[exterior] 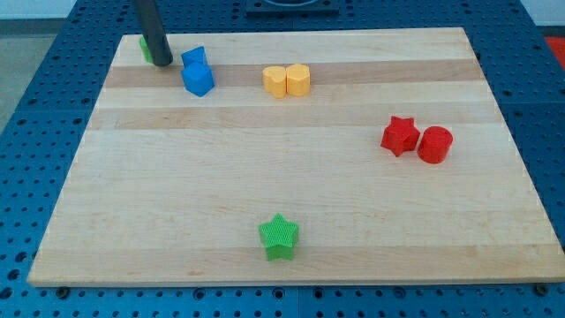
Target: Move the green star to the bottom side of the yellow hexagon
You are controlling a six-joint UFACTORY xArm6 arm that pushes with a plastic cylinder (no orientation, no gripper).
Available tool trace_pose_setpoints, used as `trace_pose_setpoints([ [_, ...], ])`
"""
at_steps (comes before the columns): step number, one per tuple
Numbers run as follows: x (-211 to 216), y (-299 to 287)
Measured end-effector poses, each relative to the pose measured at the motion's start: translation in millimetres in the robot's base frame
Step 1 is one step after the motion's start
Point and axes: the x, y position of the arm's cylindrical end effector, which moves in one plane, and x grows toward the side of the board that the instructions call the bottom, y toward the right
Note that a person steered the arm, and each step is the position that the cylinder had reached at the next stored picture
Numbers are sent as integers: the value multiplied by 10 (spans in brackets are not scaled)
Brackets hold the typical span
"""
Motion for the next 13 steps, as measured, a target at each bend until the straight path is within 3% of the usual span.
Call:
trace_pose_setpoints([
  [2, -2, 0],
  [4, 1001, -8],
  [6, 2501, 267],
  [7, 2984, 640],
  [9, 3557, 1182],
  [11, 3616, 1571],
  [13, 3616, 2440],
])
